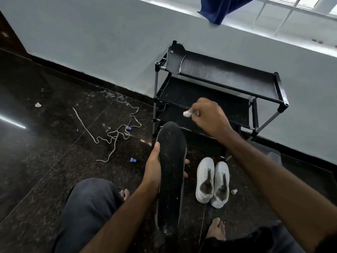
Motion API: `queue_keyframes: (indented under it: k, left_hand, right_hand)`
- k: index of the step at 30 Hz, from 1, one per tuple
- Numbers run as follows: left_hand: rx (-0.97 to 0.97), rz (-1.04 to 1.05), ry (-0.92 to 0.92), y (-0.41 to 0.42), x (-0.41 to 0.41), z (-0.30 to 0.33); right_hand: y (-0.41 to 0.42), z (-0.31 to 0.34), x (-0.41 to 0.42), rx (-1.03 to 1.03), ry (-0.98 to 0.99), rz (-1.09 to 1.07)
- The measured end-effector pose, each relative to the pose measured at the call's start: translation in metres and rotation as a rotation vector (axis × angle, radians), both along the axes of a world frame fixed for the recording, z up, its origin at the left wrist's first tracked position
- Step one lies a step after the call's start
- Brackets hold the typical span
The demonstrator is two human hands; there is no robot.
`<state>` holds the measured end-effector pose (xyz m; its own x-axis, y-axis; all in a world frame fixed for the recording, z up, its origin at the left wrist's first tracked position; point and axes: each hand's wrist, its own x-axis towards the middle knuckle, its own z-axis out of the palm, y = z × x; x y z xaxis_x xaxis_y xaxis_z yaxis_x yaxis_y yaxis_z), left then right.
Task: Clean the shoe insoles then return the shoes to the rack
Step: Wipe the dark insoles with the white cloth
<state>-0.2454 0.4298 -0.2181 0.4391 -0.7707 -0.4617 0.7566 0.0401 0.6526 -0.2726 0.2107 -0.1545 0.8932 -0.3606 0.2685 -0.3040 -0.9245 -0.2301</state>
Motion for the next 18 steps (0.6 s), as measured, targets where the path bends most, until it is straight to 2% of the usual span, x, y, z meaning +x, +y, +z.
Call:
queue_keyframes:
  k: [2, 3, 6, 8, 9, 11, 13, 14, 16, 18]
  left_hand:
    - [0.014, 0.009, -0.002, 0.000, 0.002, 0.001]
    - [0.016, 0.011, 0.001, -0.001, 0.002, 0.002]
    - [0.011, -0.001, -0.013, -0.004, -0.002, 0.004]
    - [0.007, 0.006, -0.022, -0.004, -0.004, 0.006]
    - [0.010, 0.007, -0.021, -0.004, -0.004, 0.005]
    - [0.010, -0.002, 0.003, -0.003, -0.003, 0.004]
    - [0.016, -0.012, 0.008, -0.001, -0.001, 0.003]
    - [0.022, -0.010, 0.002, -0.001, 0.000, 0.002]
    - [0.026, -0.006, -0.011, -0.002, 0.000, 0.002]
    - [0.019, -0.006, -0.031, -0.004, -0.003, 0.003]
  right_hand:
    - [0.006, 0.005, -0.004, 0.131, -0.159, 0.010]
    - [0.017, 0.008, -0.007, 0.147, -0.135, 0.083]
    - [0.053, 0.002, -0.018, 0.003, 0.103, 0.415]
    - [0.050, -0.010, -0.016, -0.144, 0.200, 0.524]
    - [0.042, -0.013, -0.011, -0.173, 0.188, 0.487]
    - [0.023, -0.011, 0.000, -0.141, 0.096, 0.265]
    - [0.007, -0.001, 0.003, 0.004, -0.073, 0.023]
    - [0.008, 0.004, 0.002, 0.088, -0.151, -0.015]
    - [0.026, 0.010, -0.001, 0.130, -0.125, 0.113]
    - [0.055, 0.008, -0.010, 0.013, 0.086, 0.396]
